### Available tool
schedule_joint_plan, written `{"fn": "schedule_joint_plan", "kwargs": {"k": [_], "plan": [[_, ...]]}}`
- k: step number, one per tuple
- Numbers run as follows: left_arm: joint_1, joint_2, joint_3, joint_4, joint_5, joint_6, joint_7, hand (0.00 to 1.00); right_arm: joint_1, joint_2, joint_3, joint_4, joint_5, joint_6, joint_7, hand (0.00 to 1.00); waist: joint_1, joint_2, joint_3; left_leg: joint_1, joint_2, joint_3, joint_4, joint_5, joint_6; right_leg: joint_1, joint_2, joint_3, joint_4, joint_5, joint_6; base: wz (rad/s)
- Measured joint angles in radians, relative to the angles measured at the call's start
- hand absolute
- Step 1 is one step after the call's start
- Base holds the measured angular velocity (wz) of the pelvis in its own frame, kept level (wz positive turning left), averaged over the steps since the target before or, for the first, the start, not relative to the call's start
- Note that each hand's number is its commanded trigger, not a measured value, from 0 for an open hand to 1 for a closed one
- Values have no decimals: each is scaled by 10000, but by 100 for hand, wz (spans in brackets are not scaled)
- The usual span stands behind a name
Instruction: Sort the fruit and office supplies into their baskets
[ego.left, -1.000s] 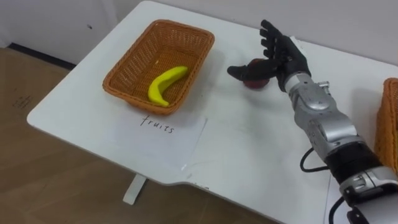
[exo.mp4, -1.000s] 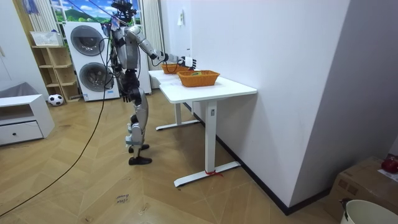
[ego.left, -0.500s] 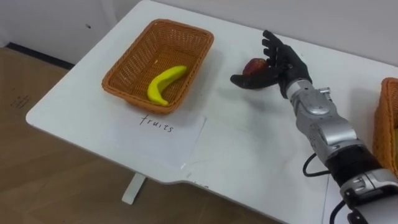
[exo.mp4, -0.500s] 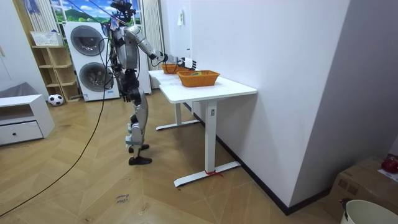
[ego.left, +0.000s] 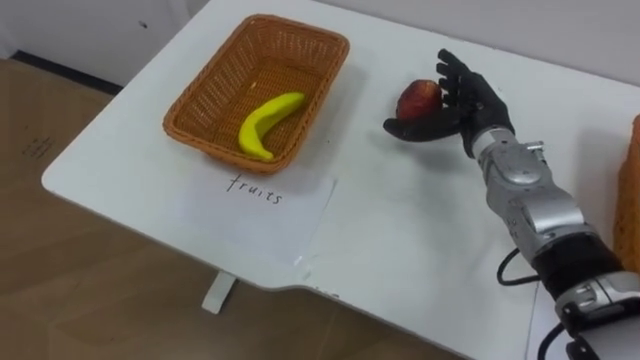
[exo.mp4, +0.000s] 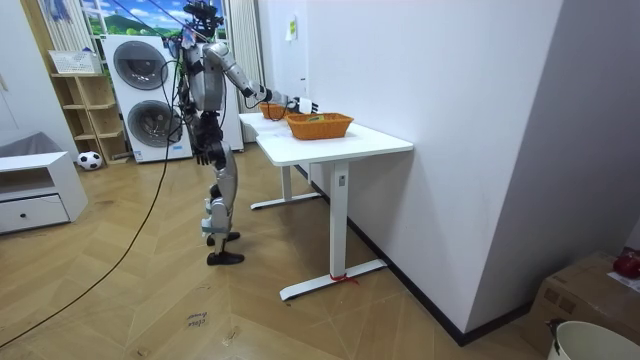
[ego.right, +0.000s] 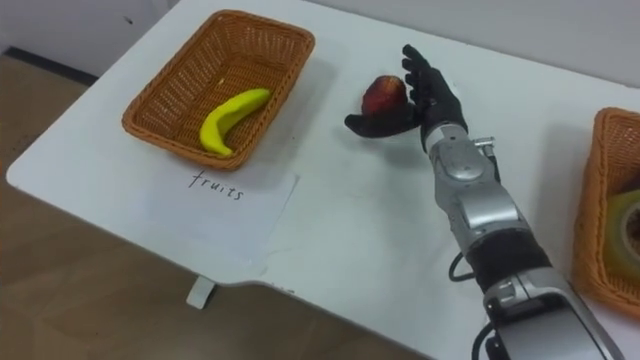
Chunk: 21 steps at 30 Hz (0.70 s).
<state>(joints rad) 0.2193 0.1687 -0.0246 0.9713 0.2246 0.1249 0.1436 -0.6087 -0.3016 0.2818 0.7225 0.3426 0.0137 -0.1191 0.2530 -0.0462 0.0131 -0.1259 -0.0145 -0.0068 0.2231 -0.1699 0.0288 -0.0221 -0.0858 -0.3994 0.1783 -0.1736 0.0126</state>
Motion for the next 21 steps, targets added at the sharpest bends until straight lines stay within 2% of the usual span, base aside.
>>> {"fn": "schedule_joint_plan", "kwargs": {"k": [3, 6, 9, 10, 17, 21], "plan": [[-107, -15, -94, 0, -97, -3, 22, 0, -1, -59, -1, 43, -9, -21, -24, 0, 6, 75, 56, -154, 2, 9, 17, 10, 5, -184, -22, -18, 79, 0, 0, 0], [-195, -13, -241, -1, -240, 0, 27, 0, -80, -106, -3, 147, -445, -351, -110, 0, -35, 102, 78, -356, -2, 17, 63, 17, 10, -371, -10, 1, 81, 0, 0, 0], [-314, -13, -379, 1, -406, -16, 38, 0, -299, -211, -1, 503, -851, -430, -155, 0, -16, 104, 86, -388, 1, 11, 73, 18, 8, -405, -8, 15, 81, 0, 0, 0], [-358, -8, -496, 0, -496, -25, 54, 0, -443, -217, 0, 708, -861, -483, -216, 0, -18, 110, 122, -394, 1, 9, 72, 19, 7, -409, -7, 2, 81, 0, 0, 0], [-680, 12, -780, 44, -810, -87, 32, 0, -838, -233, -2, 1140, -962, -773, -528, 0, -9, -1, 216, -697, 9, 7, 136, 59, 3, -684, 2, -22, 102, 29, -44, 0], [-982, 13, -780, 328, -1345, -238, 20, 0, -836, -219, 0, 1303, -1097, -893, -525, 0, -4, -15, 224, -704, 6, 8, 141, 59, 5, -684, -1, -32, 100, 33, -45, 0]]}}
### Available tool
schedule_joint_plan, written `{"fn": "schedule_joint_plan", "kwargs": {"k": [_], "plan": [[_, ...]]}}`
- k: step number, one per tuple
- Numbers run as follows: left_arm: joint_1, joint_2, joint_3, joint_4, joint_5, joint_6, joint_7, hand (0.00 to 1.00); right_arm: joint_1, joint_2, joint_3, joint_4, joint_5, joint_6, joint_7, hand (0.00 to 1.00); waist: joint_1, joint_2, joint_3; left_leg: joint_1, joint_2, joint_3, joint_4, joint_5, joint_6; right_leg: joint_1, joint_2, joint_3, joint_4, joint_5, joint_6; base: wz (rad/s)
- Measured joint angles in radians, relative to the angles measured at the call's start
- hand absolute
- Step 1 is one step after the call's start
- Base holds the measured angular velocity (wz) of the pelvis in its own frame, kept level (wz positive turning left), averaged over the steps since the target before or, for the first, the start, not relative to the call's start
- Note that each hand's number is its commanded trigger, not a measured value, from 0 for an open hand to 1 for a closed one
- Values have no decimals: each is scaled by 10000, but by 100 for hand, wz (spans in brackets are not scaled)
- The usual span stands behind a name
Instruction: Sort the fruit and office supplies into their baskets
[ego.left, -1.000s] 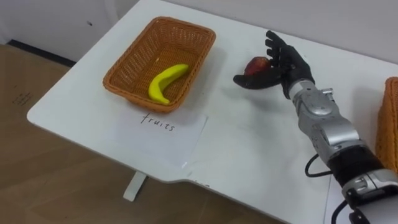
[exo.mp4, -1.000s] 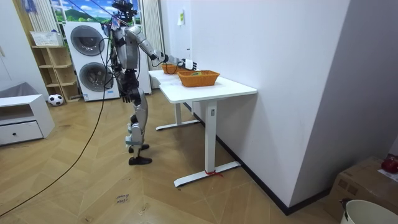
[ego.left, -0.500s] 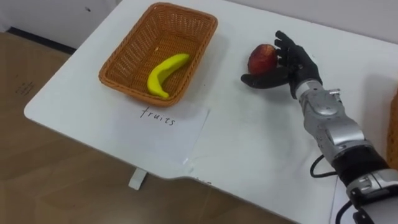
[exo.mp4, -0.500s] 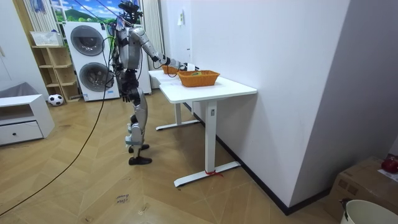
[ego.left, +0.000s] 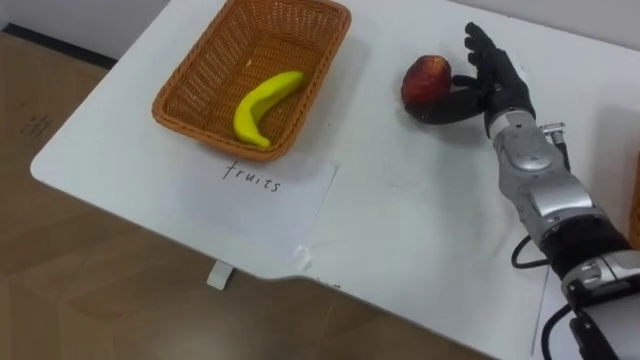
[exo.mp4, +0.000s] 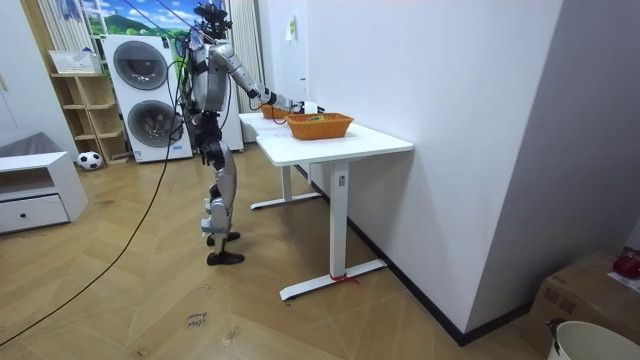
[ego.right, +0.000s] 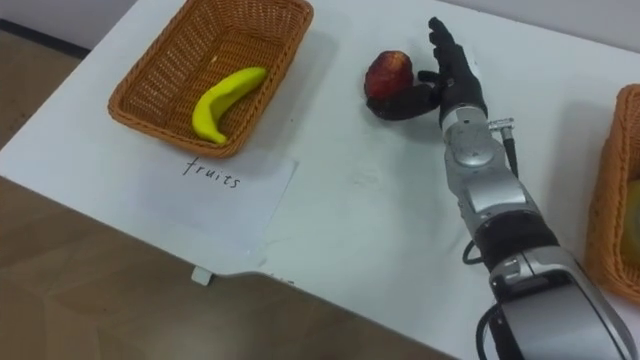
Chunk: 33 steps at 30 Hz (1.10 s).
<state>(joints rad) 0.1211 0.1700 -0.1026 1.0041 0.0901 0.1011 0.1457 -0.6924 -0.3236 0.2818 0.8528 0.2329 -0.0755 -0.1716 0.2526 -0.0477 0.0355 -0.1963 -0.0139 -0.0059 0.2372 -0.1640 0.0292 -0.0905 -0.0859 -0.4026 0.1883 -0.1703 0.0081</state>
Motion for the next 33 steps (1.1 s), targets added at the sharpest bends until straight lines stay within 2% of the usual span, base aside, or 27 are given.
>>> {"fn": "schedule_joint_plan", "kwargs": {"k": [12, 20, 27, 33], "plan": [[-82, 2, 4, 22, -216, -468, 217, 0, -35, -8, 6, -7, -707, -28, 1, 0, 30, 8, -7, 10, 0, 4, 0, 6, 0, -5, 21, 32, 9, 0, 0, 0], [-89, 10, 5, -15, -218, -700, 208, 0, -33, -15, 34, -9, -1965, -103, 6, 0, 300, 1, -15, -36, 21, 39, -16, 25, -8, -114, 58, 105, 22, 19, -30, -4], [-114, 35, 39, -19, -210, -719, 91, 0, -33, -13, 115, -31, -2154, -100, 216, 0, 500, -84, -69, -49, 22, 29, -36, 31, -9, -147, 10, 119, 18, 22, -31, 0], [-69, 73, 36, -18, -211, -717, -17, 0, -32, 7, 777, -309, -2394, -73, 227, 0, 559, -228, -140, -23, 23, -4, -41, 36, -14, -100, 8, 67, -4, 22, -30, 1]]}}
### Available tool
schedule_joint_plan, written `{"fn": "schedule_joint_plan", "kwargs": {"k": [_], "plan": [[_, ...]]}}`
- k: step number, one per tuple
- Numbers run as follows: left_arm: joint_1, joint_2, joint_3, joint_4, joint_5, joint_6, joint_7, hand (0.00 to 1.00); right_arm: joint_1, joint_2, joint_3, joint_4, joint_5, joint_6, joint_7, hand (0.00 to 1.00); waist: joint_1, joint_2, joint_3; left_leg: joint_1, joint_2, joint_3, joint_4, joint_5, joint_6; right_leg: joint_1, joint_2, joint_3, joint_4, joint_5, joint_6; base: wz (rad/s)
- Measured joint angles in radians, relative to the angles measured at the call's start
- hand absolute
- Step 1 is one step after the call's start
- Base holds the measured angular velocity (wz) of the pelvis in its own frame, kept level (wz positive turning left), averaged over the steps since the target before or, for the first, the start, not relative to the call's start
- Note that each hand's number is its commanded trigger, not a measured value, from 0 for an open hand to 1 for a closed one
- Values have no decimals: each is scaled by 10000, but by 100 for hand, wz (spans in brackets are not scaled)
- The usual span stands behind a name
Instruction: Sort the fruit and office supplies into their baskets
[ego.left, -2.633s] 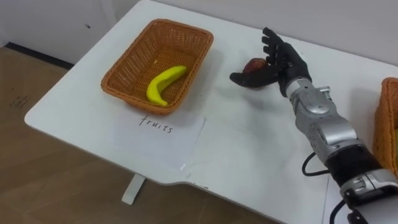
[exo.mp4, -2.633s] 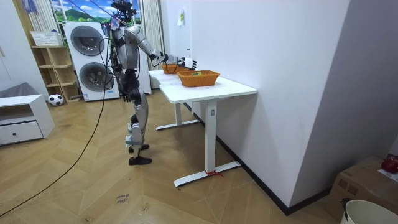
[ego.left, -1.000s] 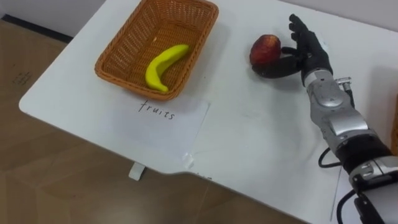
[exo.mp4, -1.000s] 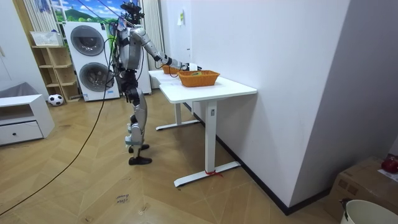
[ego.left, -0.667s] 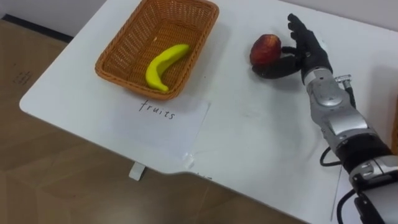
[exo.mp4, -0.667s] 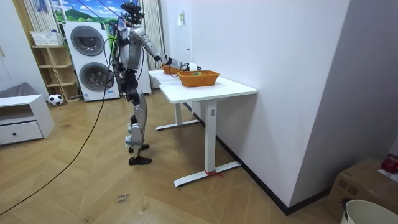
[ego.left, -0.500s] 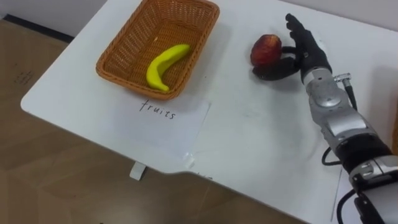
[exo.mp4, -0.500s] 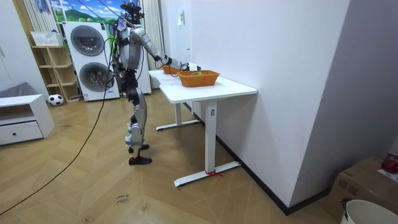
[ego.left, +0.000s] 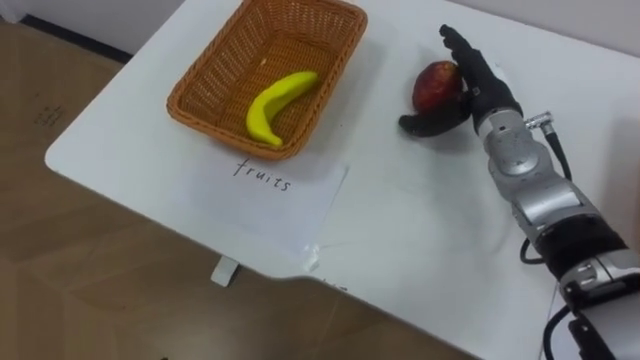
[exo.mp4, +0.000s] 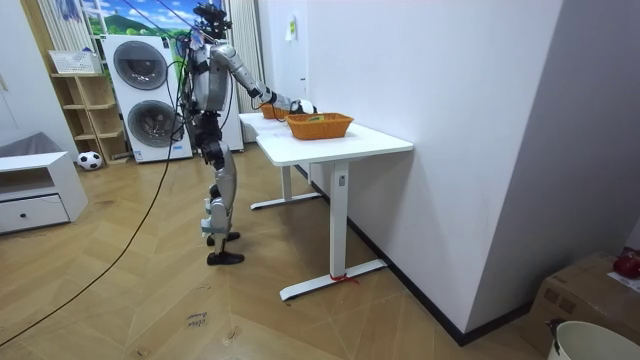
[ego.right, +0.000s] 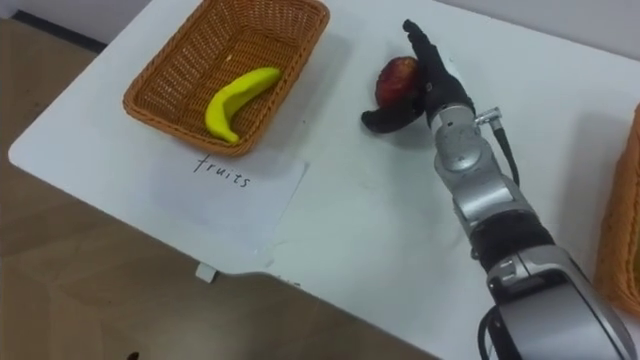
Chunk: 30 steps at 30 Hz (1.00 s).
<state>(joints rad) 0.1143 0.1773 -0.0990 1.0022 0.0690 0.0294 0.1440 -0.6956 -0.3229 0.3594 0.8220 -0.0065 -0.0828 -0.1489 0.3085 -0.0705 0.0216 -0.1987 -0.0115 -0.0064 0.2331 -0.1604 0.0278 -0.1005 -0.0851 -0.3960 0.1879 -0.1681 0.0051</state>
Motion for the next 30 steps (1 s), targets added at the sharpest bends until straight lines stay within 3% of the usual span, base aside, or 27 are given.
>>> {"fn": "schedule_joint_plan", "kwargs": {"k": [15, 16, 17, 18, 30], "plan": [[21, -5, -12, 121, 1, 3, -11, 0, 19, 58, 310, -1, -34, 122, -13, 0, 14, -120, 58, 81, -10, -57, -119, 116, -17, 119, -12, -184, -17, 17, -25, 3], [10, -6, -12, 121, 1, 3, -12, 0, 19, 58, 314, -1, -34, 122, -13, 18, 13, -119, 59, 82, -10, -52, -120, 116, -17, 119, -13, -181, -17, 17, -25, 0], [-6, -3, -10, 121, 1, 3, -12, 0, 19, 55, 314, -1, -33, 122, -13, 87, 12, -115, 62, 85, -11, -46, -125, 116, -17, 119, -13, -179, -18, 17, -25, 0], [-19, -3, -11, 121, 1, 3, -12, 0, 19, 55, 315, -1, -33, 122, -13, 100, 12, -110, 65, 89, -12, -38, -130, 116, -17, 119, -13, -173, -18, 17, -25, 0], [-47, -3, -12, 104, 0, 37, 0, 0, 21, -67, 336, -57, -29, 92, -432, 100, 7, -50, 102, 119, -13, -12, -213, 116, -17, 108, -1, -169, -29, 17, -24, 0]]}}
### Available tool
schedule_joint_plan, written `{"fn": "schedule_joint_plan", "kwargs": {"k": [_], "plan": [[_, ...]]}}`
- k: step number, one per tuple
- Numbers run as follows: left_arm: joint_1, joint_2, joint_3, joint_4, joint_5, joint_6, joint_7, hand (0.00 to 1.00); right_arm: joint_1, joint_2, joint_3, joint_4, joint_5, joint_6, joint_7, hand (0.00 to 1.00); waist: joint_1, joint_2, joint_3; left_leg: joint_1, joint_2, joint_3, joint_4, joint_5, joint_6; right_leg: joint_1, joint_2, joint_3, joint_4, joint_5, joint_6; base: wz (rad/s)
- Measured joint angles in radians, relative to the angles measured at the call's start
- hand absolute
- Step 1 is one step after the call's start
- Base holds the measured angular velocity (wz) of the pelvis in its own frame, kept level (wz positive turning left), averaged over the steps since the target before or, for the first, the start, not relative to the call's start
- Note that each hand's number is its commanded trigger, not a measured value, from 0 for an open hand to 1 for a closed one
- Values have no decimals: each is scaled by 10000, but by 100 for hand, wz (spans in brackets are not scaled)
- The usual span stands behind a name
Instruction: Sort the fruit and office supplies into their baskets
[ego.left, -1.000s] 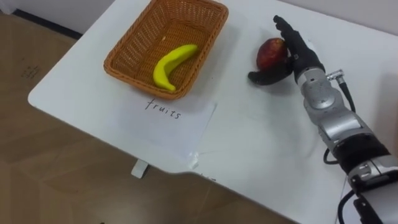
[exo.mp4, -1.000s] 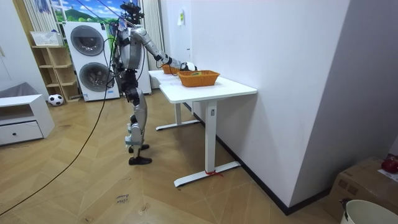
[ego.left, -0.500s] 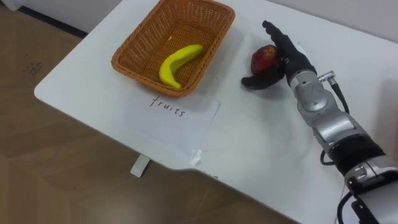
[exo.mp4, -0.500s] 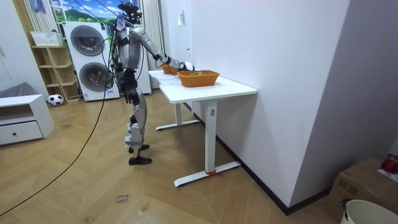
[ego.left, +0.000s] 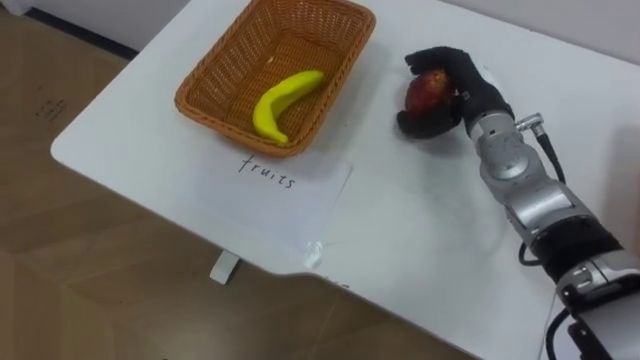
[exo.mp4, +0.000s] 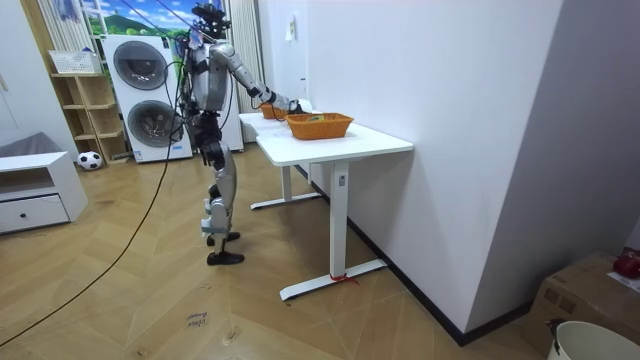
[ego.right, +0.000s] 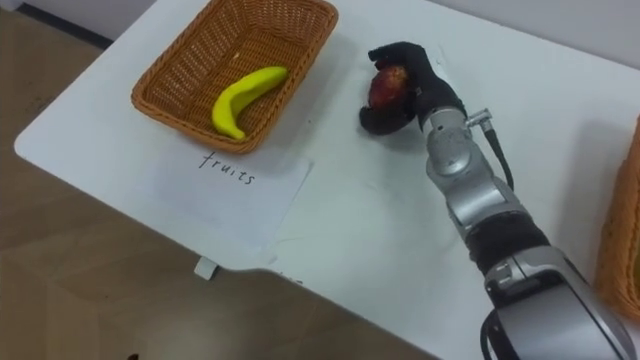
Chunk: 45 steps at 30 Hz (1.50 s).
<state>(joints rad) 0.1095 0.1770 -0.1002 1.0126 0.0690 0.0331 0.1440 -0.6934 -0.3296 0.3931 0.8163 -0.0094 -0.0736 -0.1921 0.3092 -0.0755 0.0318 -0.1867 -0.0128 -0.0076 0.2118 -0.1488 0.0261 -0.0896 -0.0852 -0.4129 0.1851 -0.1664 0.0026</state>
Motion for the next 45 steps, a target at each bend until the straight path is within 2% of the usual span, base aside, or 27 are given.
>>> {"fn": "schedule_joint_plan", "kwargs": {"k": [12, 17, 22, 24, 27, 30, 33, 34, 35, 40, 45], "plan": [[-3, 23, 7, -144, 1, 43, 13, 0, 0, 28, 6, -80, -70, 11, 219, 100, -4, -4, -18, 72, 0, 0, -86, 1, 0, 16, -1, -7, -13, 0, 1, 0], [43, 103, 55, -102, 95, 28, 22, 0, 14, 54, 55, -341, -1135, 53, 556, 100, -22, -9, -25, 129, -2, -51, -73, 3, -2, 85, 5, 3, -43, 0, 1, 0], [172, 102, 155, -112, 114, 37, 227, 0, 14, 62, 81, -576, -1205, 101, 774, 100, -37, -42, -48, 505, -14, -40, -126, 3, -2, 505, 3, -29, -168, 11, 20, 1], [183, 102, 264, -117, 115, 42, 227, 0, 30, 59, 81, -701, -1194, 130, 857, 100, -44, -82, -82, 596, -13, -43, -141, 3, -2, 579, 3, -18, -164, 11, 20, 0], [185, 80, 610, -116, 160, 83, 172, 0, 67, 12, 75, -1536, -1186, 527, 1048, 100, -76, -134, -117, 709, -5, -7, -141, 3, -2, 676, 8, 43, -161, 11, 20, -6], [321, 107, 1197, -107, 322, 102, 158, 0, 94, -129, 9, -2473, -1207, 546, 1091, 100, -193, -132, -133, 1046, -7, -49, -225, -2, -1, 1004, 6, 11, -158, 11, 23, 4], [641, 149, 1387, -105, 318, 115, 151, 0, 132, -140, -266, -3179, -1272, 531, 1026, 100, -297, -142, -233, 1344, -14, -72, -270, -6, 1, 1293, 23, 1, -158, 8, 27, 1], [749, 141, 1389, -105, 318, 123, 124, 0, 132, -139, -354, -3326, -1370, 534, 943, 100, -301, -143, -243, 1468, -17, -66, -296, -6, 1, 1406, 40, 3, -170, 9, 28, 0], [802, 141, 1389, -139, 318, 134, 99, 0, 134, -141, -393, -3464, -1412, 562, 922, 100, -334, -155, -300, 1488, -16, -69, -296, -6, 1, 1437, 55, -3, -163, 7, 30, 0], [1050, 127, 1559, -136, 435, 281, 27, 0, 134, -141, -733, -3962, -1510, 626, 865, 100, -350, -177, -317, 1634, -11, -96, -300, -8, -1, 1661, 82, -16, -163, -2, 45, 1], [1048, 135, 1577, -131, 440, 328, 27, 0, 133, -141, -1013, -4073, -1488, 628, 798, 100, -322, -182, -311, 1688, -19, -164, -285, -6, -1, 1765, 101, -3, -162, -2, 44, 4]]}}
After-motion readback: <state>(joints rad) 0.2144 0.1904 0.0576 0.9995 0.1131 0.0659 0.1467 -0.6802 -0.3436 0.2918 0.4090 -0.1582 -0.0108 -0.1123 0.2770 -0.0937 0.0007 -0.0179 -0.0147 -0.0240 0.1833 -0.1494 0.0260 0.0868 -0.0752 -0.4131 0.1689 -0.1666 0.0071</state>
